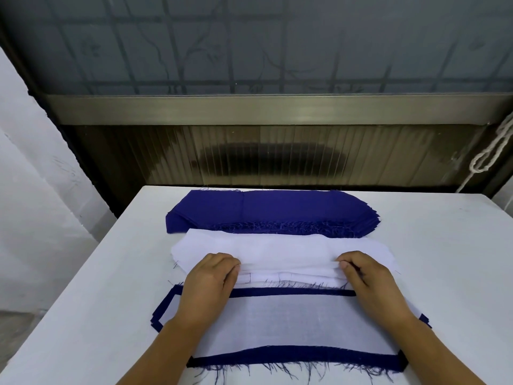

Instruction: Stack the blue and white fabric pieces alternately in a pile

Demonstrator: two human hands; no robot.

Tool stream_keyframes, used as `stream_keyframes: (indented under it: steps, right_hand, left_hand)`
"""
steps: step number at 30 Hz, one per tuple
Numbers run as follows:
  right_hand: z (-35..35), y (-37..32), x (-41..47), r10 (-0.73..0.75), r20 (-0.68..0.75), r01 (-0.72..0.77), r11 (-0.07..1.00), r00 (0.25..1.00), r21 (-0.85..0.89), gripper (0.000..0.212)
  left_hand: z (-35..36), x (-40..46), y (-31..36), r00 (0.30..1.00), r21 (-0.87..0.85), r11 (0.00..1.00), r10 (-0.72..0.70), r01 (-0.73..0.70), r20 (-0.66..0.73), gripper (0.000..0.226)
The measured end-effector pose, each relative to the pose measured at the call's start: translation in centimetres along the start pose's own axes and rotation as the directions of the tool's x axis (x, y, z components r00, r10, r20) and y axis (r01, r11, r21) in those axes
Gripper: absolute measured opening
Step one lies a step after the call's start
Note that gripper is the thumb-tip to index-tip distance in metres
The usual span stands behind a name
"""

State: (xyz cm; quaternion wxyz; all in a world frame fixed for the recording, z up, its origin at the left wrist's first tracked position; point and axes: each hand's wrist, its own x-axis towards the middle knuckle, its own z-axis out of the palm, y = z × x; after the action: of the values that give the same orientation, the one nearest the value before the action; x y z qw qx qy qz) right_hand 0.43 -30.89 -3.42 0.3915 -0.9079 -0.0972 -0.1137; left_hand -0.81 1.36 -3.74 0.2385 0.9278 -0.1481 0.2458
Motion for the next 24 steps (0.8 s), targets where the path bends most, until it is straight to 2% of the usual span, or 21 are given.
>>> stream_keyframes:
  steps: [1,4,8,15,21,24]
  right_hand:
    - [0.0,0.0,0.0,0.018,0.0,-0.018,1.0,1.0,0.012,0.023]
    - [-0.1,0.1,0.0,0.06,-0.007,-0.06,0.997,0.998,0.048,0.024]
    - [-0.2,-0.2,0.3,0.048,-0.007,-0.047,0.997,0.999,0.058,0.019]
    - [-1.5,-1.1,0.8,0.078,0.016,-0.08,0.98,0.997,0.182,0.02]
    - [-2.3,-2.7,1.2,0.091,-0.066,-0.08,0.984,0.994,0.159,0.019]
    - [-3.4,-4.2,0.6,0.031,-0.131,-0.016,0.993,0.991,0.113,0.014]
  left_hand:
    - [0.1,0.0,0.0,1.0,0.014,1.0,-0.005,0.006,-0.007,0.013]
    - [0.2,-0.1,-0.2,0.998,0.029,0.997,-0.068,0.069,-0.015,0.029]
    - [0.0,0.2,-0.5,0.994,0.044,0.994,-0.102,0.103,-0.031,0.024]
    - [-1.6,1.4,-0.5,0.985,-0.005,0.988,-0.152,0.152,-0.076,0.013]
    - [-3.3,2.5,0.4,0.986,-0.013,0.991,-0.134,0.133,-0.096,0.013]
    - [-4.9,2.7,1.2,0.989,-0.023,0.991,-0.13,0.128,-0.076,0.011]
